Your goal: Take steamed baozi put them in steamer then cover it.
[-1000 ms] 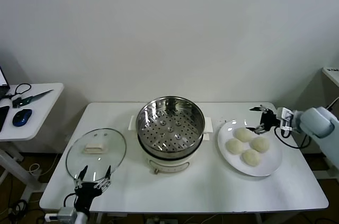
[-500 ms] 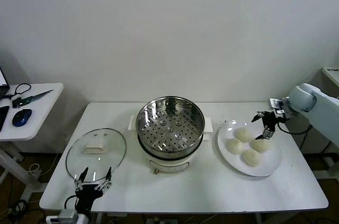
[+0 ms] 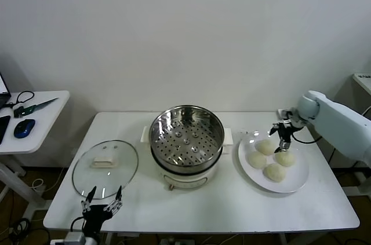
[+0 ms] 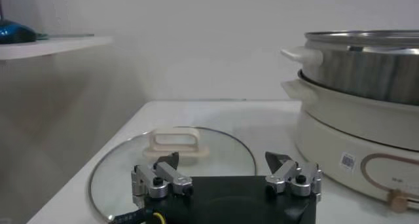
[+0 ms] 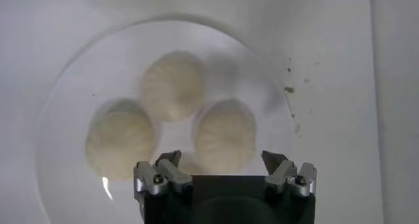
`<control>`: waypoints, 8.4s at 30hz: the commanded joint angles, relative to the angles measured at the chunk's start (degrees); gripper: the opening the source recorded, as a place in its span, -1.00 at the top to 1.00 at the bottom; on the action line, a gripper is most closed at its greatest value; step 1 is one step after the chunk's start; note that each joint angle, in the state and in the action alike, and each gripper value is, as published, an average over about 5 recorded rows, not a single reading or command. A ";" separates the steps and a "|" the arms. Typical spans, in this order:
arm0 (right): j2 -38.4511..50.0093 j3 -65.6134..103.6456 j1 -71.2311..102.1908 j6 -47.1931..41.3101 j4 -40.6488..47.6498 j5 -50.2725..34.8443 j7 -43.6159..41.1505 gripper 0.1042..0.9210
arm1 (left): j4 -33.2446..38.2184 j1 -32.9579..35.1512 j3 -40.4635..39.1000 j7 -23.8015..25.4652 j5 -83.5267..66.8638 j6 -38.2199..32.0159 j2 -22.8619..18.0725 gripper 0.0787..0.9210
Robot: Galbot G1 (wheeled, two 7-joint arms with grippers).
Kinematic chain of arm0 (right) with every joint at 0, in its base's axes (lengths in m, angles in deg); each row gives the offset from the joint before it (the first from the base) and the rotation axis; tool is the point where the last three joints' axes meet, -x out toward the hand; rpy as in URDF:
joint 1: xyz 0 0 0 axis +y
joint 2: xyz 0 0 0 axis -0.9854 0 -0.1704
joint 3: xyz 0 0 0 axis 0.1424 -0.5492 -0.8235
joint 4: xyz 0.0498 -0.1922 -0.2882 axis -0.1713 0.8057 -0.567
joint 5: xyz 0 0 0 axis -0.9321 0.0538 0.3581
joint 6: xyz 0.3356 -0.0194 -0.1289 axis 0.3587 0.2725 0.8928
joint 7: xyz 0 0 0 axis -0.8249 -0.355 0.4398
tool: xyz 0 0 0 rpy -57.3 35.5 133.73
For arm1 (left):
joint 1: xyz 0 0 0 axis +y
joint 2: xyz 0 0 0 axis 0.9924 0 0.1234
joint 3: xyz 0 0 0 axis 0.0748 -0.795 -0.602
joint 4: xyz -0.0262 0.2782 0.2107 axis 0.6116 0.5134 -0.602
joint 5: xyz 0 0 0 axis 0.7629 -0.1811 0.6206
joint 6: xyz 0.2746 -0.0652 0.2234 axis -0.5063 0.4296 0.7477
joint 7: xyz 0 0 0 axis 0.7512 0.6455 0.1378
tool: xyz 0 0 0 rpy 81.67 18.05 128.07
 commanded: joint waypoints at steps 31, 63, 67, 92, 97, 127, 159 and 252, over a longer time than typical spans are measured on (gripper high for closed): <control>0.09 -19.52 -23.53 8.48 -9.27 -11.07 -2.59 -0.45 | 0.23 0.29 -0.30 -0.69 0.61 0.24 -0.42 -0.77; -29.23 -20.49 -20.41 45.16 -10.20 23.06 14.51 -0.43 | 1.05 1.19 -1.06 -3.39 1.41 0.05 -0.78 -0.77; -30.67 -18.64 -17.82 45.71 -7.31 25.92 15.08 -0.43 | 1.00 1.18 -0.97 -3.48 1.41 0.00 -0.80 -0.77; -32.02 -16.89 -16.68 48.24 -0.62 23.96 15.60 -0.59 | 0.35 0.47 -0.94 -3.85 1.38 -0.04 -1.20 -0.77; -28.98 -21.82 -24.53 47.61 -6.75 13.46 13.34 -0.75 | 0.66 0.42 -0.98 -3.84 1.59 0.23 -1.41 -0.77; 15.87 -50.29 -36.50 -16.10 -41.68 -31.98 9.73 -0.76 | 0.78 -0.19 -1.46 -3.60 3.08 0.31 -2.28 -0.77; 3.69 -20.05 -3.61 -17.43 -18.49 -17.05 13.68 -0.68 | -0.04 0.18 -0.75 -3.75 3.09 -0.09 -2.48 -0.77; -1.22 -49.29 -54.03 -13.54 -42.27 -42.34 3.18 -0.76 | 2.48 0.13 -0.94 -3.62 3.67 0.58 -2.13 -0.77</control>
